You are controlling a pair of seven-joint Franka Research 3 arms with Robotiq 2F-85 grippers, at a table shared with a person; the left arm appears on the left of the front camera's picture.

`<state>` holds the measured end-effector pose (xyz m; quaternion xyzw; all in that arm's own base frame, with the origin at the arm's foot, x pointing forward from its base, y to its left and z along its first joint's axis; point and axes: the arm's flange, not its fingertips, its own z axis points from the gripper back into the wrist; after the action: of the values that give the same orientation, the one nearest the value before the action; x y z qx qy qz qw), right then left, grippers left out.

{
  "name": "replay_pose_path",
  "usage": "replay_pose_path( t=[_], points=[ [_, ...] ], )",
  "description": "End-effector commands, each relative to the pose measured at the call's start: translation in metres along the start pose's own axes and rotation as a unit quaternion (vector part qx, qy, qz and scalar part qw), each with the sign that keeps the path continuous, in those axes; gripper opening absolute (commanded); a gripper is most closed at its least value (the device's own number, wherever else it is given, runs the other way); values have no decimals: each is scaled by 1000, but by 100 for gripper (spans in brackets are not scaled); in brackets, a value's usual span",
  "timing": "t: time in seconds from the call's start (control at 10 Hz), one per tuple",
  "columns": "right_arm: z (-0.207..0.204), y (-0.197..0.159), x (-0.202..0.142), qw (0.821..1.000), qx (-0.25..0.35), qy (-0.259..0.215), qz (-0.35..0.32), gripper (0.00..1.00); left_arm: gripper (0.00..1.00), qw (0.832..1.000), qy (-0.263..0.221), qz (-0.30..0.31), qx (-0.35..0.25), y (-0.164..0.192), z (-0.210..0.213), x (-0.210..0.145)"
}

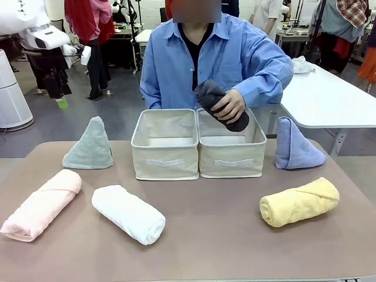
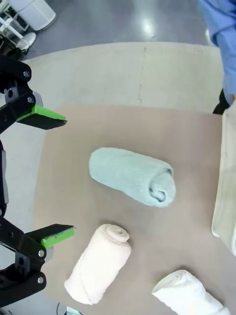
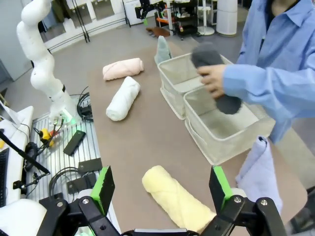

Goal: Sort the towels based on their folding style.
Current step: Pick up one triangle-folded towel and place it in the left Fabric basket.

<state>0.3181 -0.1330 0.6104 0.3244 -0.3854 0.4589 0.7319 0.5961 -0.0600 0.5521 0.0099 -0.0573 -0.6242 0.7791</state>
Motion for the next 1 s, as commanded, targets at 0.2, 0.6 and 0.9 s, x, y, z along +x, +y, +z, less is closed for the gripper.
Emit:
replay_pose_path(
  t=[0.2,0.6,0.9],
  points=[
    [-1,0,-1,1000,2,-5,4,100,100,1000,1,-4,-6,0,-7,5],
    [-1,0,-1,1000,2,-5,4,100,100,1000,1,1,-7,0,-9,4],
    [-1,0,-1,1000,2,-5,4,100,100,989,16,-144,35,-3,-33,31]
  ],
)
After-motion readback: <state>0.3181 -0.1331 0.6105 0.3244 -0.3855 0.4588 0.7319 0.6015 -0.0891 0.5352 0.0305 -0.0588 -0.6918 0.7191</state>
